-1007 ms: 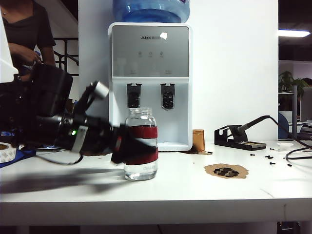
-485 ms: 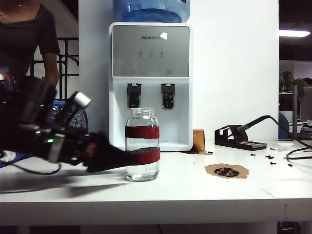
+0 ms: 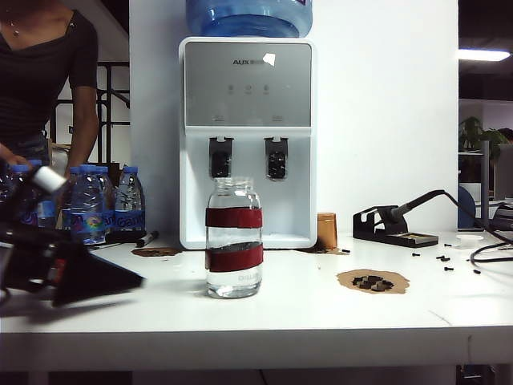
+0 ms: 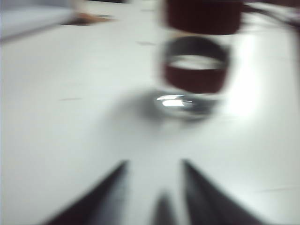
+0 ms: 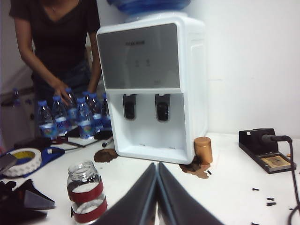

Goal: Pick up the water bottle with two loops of red belts, then reach the front water dispenser and gently press the gray-black baffle horizontally to get a little water.

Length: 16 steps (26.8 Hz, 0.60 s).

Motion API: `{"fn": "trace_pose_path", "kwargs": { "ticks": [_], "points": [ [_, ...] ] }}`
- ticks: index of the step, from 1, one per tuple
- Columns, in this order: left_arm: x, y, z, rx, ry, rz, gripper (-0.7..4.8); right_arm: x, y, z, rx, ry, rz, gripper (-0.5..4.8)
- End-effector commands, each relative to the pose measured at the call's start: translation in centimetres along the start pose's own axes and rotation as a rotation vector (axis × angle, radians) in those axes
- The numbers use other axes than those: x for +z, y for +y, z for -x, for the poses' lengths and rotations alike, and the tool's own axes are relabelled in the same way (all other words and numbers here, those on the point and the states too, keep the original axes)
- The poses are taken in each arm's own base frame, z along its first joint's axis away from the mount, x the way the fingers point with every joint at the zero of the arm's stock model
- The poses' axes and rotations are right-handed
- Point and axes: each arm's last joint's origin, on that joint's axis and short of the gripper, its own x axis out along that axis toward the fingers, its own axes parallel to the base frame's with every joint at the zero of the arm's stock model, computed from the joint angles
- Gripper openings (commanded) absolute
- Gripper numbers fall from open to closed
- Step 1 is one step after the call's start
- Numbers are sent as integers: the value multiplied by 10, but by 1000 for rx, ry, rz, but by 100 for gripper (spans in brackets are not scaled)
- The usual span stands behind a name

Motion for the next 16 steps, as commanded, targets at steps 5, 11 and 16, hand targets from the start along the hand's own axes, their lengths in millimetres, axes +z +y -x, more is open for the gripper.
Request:
{"fn": "trace_pose_path", "kwargs": {
  "ticks": [5, 11, 16],
  "points": [
    [37, 38, 48, 704, -257, 50, -4, -11, -4, -4, -72, -6, -14, -2],
    [39, -9, 94, 888, -258, 84, -4, -24, -7, -9, -100, -21, -12, -2],
    [29, -47, 108, 905, -224, 117, -4, -23, -7, -9, -108, -34, -10, -2]
  ]
}}
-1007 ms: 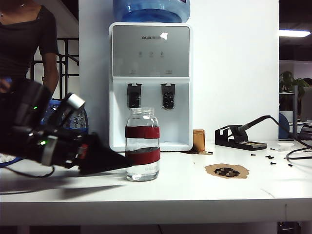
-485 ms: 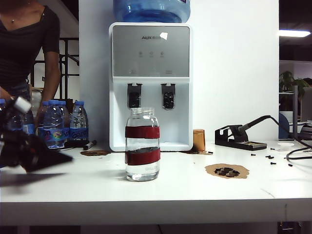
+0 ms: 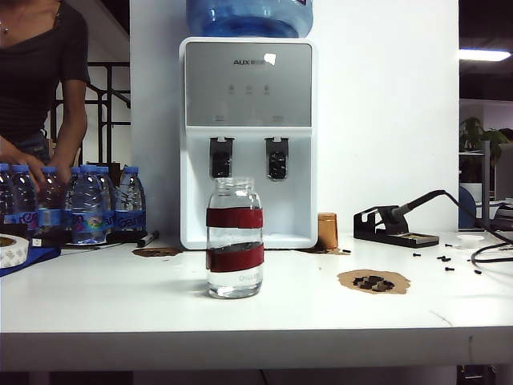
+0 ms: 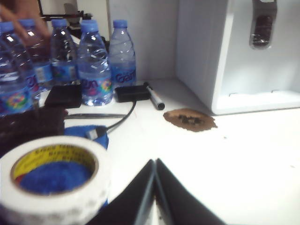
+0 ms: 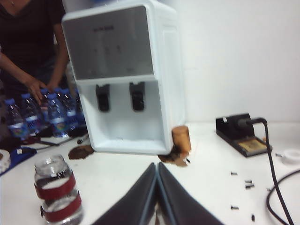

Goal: Pick up the water bottle with two loops of red belts, then reach the front water dispenser and gently press the gray-black baffle horizontally to get a little water.

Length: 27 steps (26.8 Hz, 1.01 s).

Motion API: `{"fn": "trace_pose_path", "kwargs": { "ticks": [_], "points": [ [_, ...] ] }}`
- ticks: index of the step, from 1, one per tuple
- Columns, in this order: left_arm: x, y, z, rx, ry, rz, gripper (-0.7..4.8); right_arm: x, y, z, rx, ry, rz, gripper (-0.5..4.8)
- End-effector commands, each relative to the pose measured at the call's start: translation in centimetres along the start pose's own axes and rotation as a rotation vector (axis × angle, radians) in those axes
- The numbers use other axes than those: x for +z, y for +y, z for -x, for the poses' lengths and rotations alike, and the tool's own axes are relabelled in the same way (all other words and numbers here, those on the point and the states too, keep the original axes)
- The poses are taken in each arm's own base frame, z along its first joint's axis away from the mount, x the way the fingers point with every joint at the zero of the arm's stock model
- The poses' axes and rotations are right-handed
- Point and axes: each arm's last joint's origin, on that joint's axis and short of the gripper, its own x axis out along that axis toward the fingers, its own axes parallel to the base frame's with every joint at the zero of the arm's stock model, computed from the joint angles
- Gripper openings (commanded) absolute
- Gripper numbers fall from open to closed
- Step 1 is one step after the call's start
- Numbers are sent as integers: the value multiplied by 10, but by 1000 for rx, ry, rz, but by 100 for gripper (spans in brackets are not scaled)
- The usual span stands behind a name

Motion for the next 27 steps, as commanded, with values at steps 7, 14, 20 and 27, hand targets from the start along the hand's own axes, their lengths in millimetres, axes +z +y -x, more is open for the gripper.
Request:
{"fn": "trace_pose_path", "kwargs": {
  "ticks": [7, 14, 20, 27],
  "points": [
    [-14, -6, 31, 88, 72, -5, -4, 5, 0, 0, -9, -44, 1, -2],
    [-25, -11, 42, 73, 143, 10, -4, 0, -1, -1, -11, -28, -3, -2],
    [-26, -10, 41, 87, 142, 7, -4, -10, -2, -3, -15, 1, -30, -2],
    [-17, -14, 43, 142, 133, -5, -4, -9, -2, -3, -12, -13, -29, -2]
  ]
}}
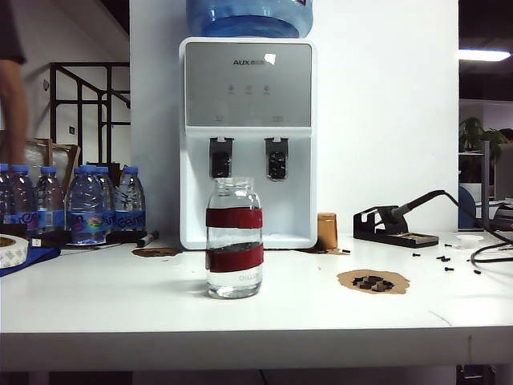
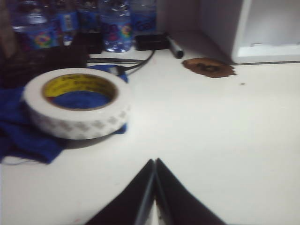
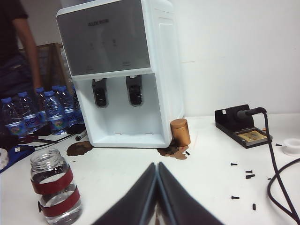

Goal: Pick up the water bottle with two loops of red belts, then reach the front water dispenser and gently press the gray-black baffle horizontally to get a little water.

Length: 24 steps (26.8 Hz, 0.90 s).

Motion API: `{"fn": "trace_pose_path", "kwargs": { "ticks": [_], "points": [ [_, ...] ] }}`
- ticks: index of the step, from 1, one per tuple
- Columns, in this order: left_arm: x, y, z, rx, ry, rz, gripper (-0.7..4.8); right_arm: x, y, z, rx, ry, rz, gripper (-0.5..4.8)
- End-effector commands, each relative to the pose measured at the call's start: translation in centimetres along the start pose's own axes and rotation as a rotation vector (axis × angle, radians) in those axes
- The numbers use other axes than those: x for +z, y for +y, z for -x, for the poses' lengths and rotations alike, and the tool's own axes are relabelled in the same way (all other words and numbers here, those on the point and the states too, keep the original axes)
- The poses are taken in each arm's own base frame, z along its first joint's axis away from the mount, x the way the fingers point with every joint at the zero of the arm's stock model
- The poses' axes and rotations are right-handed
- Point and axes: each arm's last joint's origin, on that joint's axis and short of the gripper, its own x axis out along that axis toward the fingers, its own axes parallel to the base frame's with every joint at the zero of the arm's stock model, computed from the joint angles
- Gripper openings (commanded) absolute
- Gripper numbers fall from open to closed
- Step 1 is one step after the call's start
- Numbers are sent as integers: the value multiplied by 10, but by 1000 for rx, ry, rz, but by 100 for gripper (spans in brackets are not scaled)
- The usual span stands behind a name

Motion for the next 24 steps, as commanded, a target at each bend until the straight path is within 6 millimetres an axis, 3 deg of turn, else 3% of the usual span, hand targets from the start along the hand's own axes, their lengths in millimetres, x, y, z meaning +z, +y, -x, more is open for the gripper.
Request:
{"fn": "trace_pose_path", "kwargs": {
  "ticks": [1, 14, 24],
  "points": [
    [11, -8, 7, 25, -29, -22, -4, 4, 0, 0, 0, -33, -3, -2],
    [35, -10, 23, 73, -120, -35, -4, 8, 0, 1, -30, -85, 1, -2],
    [44, -14, 59, 66, -87, -32, -4, 8, 0, 1, -30, -85, 1, -2]
  ]
}}
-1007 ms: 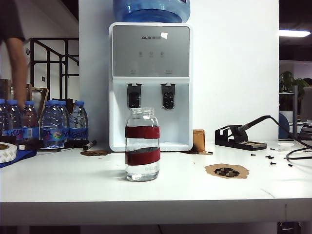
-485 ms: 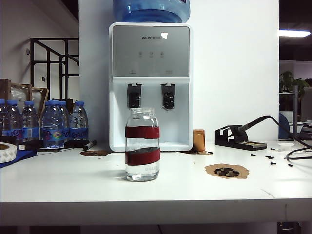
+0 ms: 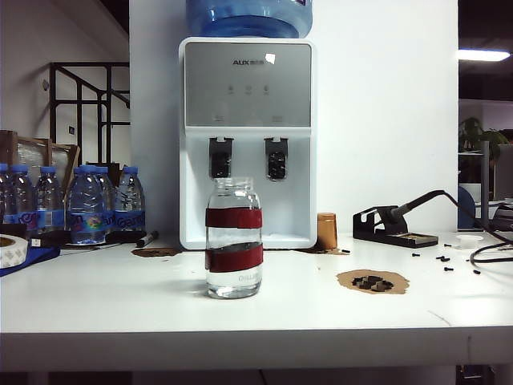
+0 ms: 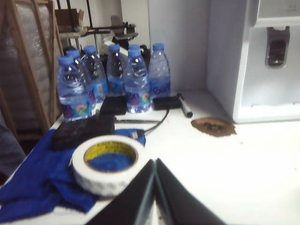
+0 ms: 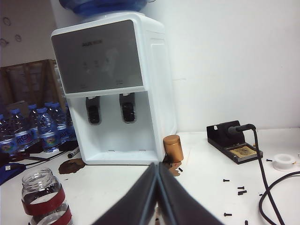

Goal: Pick up the water bottle with two loops of red belts, then reach the front water dispenser and gently press the gray-black baffle horizontally to get a little water.

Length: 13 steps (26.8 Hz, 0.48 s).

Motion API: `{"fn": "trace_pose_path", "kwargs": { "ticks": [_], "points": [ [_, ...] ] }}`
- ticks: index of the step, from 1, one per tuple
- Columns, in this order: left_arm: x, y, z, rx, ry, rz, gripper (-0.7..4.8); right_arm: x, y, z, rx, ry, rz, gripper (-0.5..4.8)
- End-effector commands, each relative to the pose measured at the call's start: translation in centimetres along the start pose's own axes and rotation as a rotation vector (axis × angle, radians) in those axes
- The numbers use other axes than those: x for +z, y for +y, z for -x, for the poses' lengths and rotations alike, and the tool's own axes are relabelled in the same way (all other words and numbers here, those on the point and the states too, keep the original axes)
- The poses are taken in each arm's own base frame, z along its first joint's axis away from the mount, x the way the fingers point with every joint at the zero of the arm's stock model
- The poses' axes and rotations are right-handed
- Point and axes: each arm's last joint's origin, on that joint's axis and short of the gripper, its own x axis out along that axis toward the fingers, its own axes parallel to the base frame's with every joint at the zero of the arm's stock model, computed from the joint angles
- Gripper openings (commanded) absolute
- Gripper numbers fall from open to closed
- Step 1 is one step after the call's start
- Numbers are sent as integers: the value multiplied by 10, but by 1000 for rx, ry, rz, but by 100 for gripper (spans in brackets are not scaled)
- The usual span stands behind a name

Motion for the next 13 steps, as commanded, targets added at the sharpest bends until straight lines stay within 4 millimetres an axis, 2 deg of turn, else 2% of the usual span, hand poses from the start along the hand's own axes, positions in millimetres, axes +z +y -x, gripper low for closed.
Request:
{"fn": "trace_pose_path", "kwargs": {
  "ticks": [1, 13],
  "points": [
    [-11, -1, 9, -13, 95, 0, -4, 3, 0, 0, 3, -21, -2, -2],
    [-14, -12, 29, -109, 124, -10, -4, 2, 1, 0, 18, -17, -2, -1]
  ]
}}
